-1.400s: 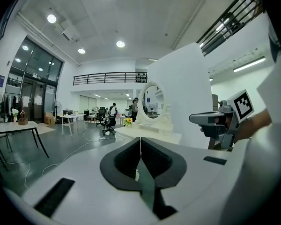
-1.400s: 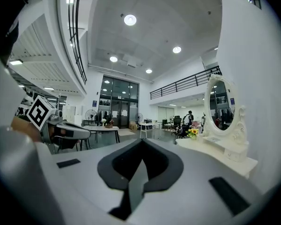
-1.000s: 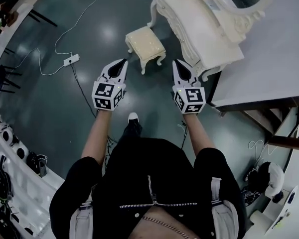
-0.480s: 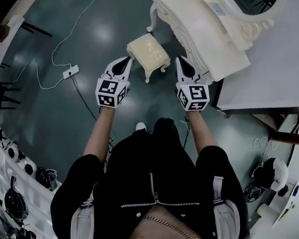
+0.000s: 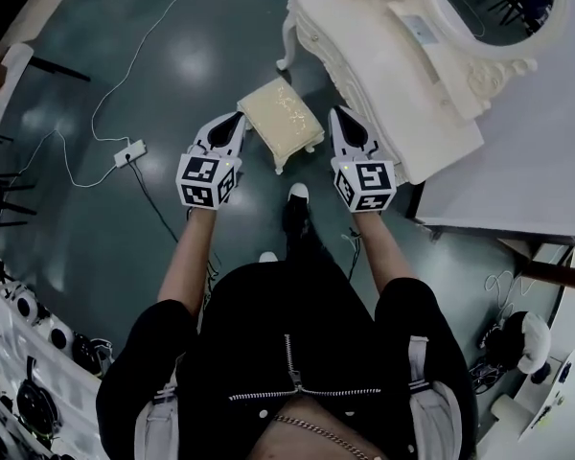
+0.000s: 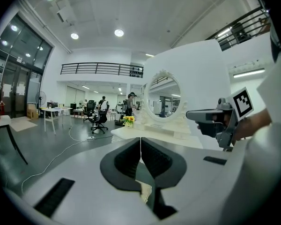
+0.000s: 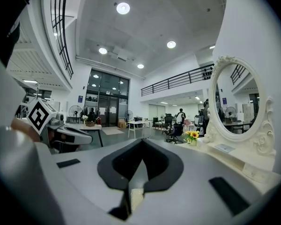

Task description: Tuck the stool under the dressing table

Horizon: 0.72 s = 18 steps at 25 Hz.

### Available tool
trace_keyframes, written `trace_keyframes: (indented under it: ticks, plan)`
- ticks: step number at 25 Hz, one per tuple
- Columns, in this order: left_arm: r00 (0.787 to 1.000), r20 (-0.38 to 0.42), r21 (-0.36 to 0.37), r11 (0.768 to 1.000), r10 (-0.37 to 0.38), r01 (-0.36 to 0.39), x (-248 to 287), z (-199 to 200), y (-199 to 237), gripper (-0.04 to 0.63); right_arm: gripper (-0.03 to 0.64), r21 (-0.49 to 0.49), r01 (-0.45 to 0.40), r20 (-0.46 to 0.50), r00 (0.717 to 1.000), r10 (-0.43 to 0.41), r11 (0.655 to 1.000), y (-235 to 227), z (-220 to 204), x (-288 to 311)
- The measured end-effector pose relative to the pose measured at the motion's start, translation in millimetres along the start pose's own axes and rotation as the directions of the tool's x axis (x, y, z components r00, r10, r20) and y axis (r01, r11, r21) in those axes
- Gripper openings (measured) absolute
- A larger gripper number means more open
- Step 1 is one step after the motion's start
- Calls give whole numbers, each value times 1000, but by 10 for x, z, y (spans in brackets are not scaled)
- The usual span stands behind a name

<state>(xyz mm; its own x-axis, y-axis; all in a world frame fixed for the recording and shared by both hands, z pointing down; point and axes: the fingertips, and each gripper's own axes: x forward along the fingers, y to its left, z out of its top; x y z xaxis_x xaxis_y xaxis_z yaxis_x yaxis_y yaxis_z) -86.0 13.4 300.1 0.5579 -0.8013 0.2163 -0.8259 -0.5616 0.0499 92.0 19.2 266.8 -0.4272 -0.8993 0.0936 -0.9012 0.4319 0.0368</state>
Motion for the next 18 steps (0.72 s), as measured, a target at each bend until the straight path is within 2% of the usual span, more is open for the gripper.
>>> trace_keyframes:
  ticks: [4,10,18]
  plan:
    - [1000,-4,5,1000,7,-7,552,181,143,21,6,7,-17,4,1000,17,1000,-401,46,475]
    - [998,-8,-17,998,59,-59,1241,451,467,21,6,-5,-70,12,997,70,998,-894,166,1181]
    - [993,-42,-45,993,111,-113,1630,403,814,21,6,1,-144,-13,990,144,990,-1055,71,1864]
